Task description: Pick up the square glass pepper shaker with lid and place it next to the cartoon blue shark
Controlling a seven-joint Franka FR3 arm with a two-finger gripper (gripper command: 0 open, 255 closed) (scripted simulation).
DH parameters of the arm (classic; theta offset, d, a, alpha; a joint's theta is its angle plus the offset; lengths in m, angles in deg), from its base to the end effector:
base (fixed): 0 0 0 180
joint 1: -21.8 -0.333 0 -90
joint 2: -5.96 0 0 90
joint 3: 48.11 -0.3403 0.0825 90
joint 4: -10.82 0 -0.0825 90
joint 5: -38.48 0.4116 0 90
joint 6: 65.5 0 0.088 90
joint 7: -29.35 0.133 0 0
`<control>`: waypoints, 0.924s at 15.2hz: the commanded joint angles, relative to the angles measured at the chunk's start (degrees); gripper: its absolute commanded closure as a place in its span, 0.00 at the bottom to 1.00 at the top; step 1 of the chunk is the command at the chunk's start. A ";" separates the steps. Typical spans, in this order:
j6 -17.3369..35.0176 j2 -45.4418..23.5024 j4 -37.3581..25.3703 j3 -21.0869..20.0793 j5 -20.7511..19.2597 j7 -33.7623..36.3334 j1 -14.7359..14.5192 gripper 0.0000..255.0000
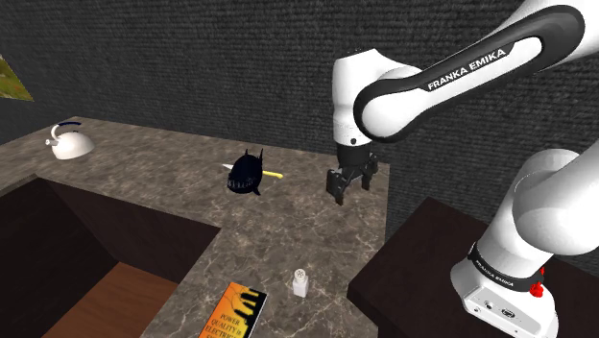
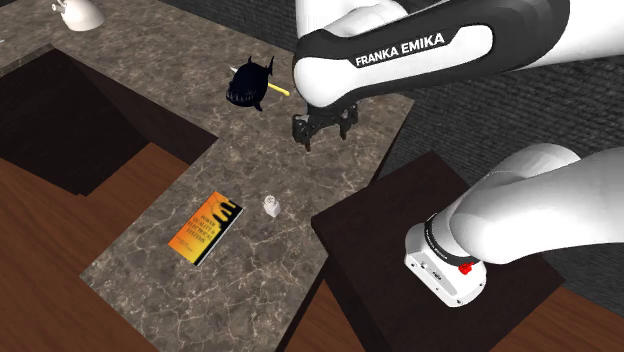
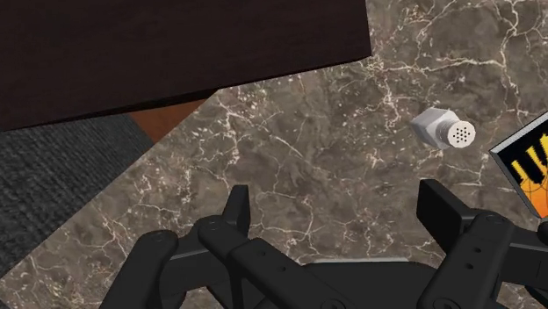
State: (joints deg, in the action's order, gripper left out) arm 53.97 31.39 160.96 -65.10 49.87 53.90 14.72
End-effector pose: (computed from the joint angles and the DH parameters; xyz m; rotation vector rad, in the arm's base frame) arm 0.3539 0.1661 0.3612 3.1263 -0.2339 -0.1717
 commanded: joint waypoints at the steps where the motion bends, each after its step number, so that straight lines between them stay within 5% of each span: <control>1: 3.66 -3.73 -0.19 -2.05 0.72 2.32 -0.66 0.00; 7: 13.86 -17.32 -3.46 -7.17 -0.68 9.57 -1.34 0.00; 14: 23.10 -34.92 -10.76 -9.45 -9.05 21.09 -3.56 0.00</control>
State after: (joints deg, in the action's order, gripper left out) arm 75.60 -0.83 151.30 -74.29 42.31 72.68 11.96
